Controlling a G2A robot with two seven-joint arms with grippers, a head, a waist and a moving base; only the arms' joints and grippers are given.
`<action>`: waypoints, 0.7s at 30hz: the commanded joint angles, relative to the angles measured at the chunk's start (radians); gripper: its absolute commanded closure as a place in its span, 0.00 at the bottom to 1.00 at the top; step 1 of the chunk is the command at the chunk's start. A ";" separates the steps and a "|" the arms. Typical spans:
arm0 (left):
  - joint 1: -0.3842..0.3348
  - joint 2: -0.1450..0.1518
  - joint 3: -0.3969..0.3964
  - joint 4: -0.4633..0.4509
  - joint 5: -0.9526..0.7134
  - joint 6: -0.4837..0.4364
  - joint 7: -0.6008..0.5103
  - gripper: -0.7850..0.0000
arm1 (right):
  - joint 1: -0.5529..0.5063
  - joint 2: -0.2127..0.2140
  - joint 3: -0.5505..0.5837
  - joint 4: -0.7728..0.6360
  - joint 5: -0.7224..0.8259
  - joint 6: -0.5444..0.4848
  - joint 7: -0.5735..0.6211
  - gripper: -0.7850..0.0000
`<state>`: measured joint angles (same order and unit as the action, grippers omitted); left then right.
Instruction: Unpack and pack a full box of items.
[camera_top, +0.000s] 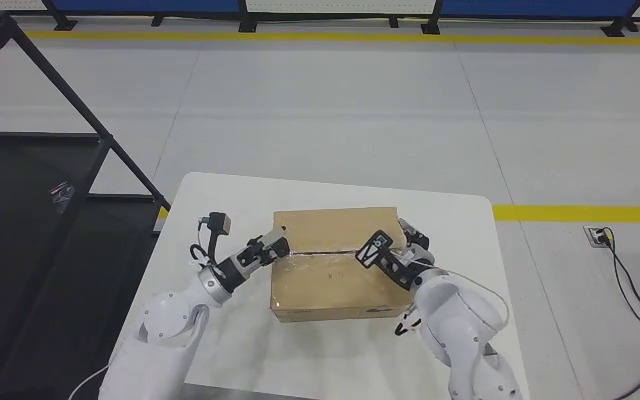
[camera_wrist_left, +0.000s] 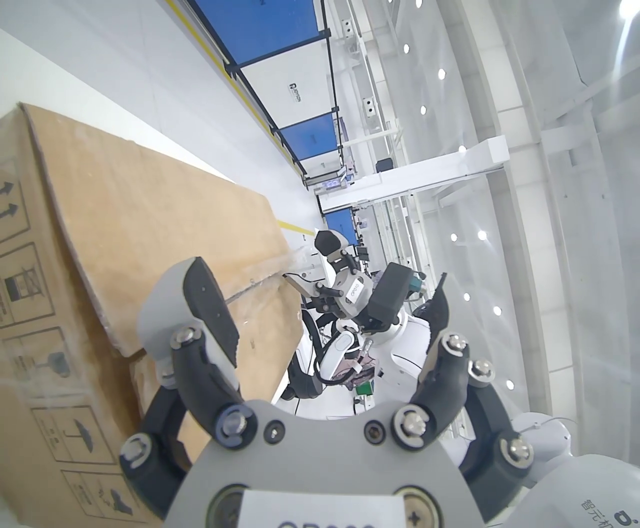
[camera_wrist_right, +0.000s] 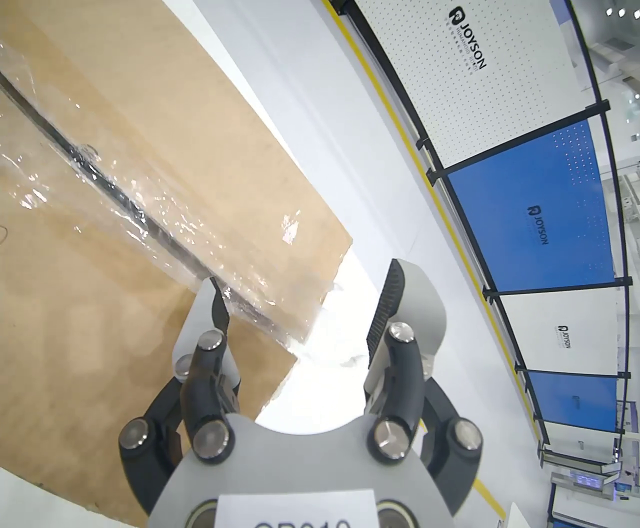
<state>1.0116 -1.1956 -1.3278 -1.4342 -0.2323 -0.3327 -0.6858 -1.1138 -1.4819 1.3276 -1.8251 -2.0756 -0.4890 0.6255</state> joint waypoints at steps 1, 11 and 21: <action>-0.004 0.000 0.003 0.003 -0.003 -0.001 -0.001 0.00 | 0.002 0.001 0.012 0.002 0.013 -0.002 0.013 0.19; -0.010 0.001 0.008 0.012 -0.002 -0.002 -0.002 0.00 | -0.005 0.003 0.081 -0.017 0.183 0.068 -0.049 0.16; -0.010 0.003 0.007 0.009 -0.002 -0.005 -0.001 0.00 | -0.089 0.009 0.203 -0.132 0.491 0.134 -0.143 0.00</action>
<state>1.0025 -1.1930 -1.3218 -1.4253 -0.2353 -0.3371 -0.6858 -1.1999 -1.4728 1.5253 -1.9524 -1.6238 -0.3617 0.4929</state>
